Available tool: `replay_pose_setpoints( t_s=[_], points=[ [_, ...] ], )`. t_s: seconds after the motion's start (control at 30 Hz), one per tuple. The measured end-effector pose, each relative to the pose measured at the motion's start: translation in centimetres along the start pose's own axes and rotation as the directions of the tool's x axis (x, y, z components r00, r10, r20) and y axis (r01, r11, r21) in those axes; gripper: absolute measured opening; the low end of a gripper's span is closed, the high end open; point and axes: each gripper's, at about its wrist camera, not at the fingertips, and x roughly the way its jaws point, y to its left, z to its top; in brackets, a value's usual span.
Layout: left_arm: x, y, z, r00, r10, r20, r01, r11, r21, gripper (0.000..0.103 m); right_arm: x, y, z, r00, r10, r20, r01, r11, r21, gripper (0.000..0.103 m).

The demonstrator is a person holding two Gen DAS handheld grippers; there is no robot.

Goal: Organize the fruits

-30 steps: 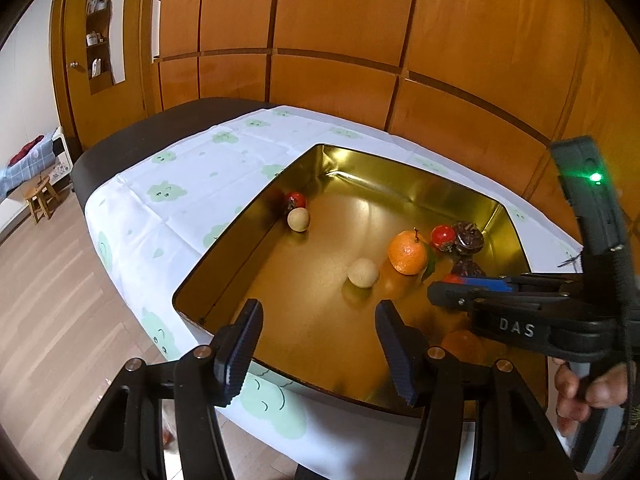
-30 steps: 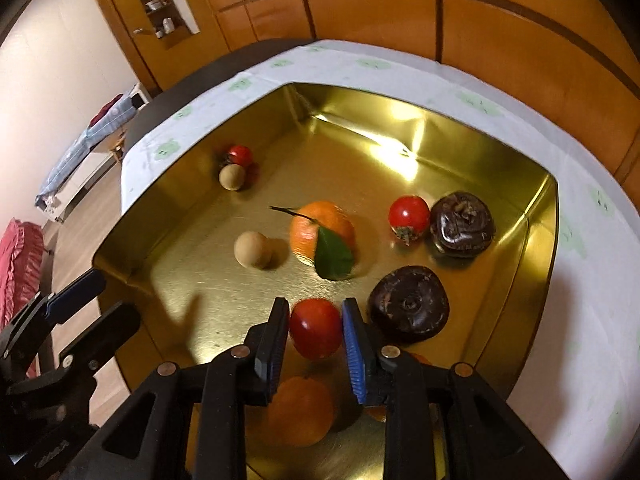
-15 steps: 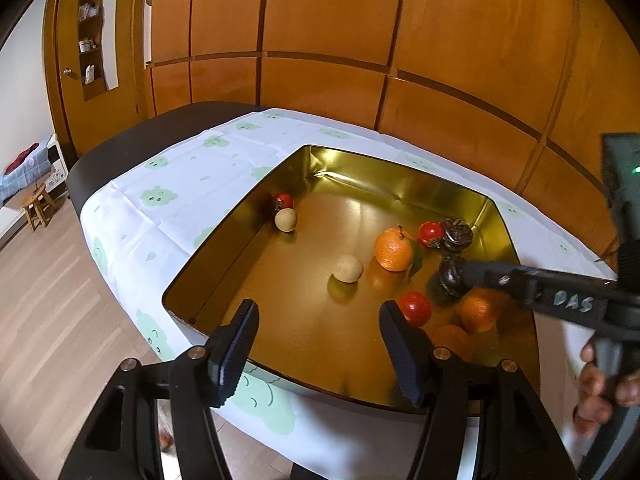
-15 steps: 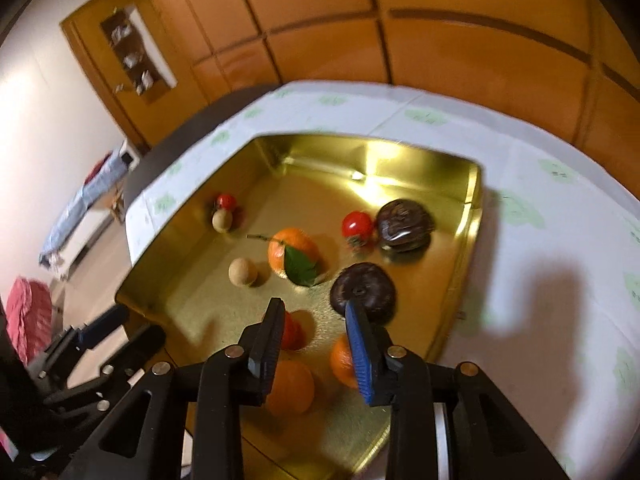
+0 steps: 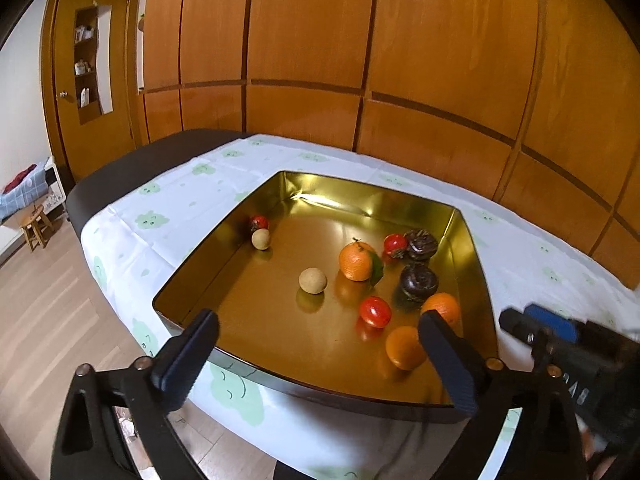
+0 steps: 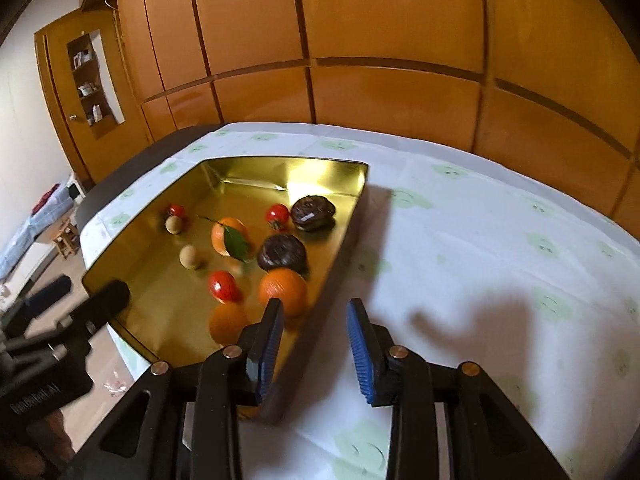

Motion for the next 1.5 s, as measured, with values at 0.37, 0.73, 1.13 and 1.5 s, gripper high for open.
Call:
replay_pose_setpoints(
  t_s=[0.37,0.73,1.13,1.5],
  points=[
    [-1.4,-1.9,-0.2,0.996,0.086,0.029,-0.087,0.996,0.037,0.103,-1.6,0.4,-1.1,0.999,-0.019,0.036,0.02,0.999,-0.038,0.034],
    [-1.7,-1.7,-0.2,0.992,0.113,0.047,-0.114,0.993,0.019,0.103,-2.1,0.5,-1.1,0.998,-0.022,0.054,0.023,0.999,-0.032,0.034],
    [-1.6,-1.5,-0.2,0.993,0.111,0.044,-0.112,0.994,0.014,0.103,-2.0,0.8,-1.2,0.999,-0.019,0.05,0.021,0.999,-0.044,0.034],
    [-1.5,-1.3,-0.3,0.992,0.118,0.038,-0.118,0.993,0.003,0.103,-2.0,0.8,-1.2,0.999,-0.014,0.05,0.016,0.999,-0.052,0.034]
  ],
)
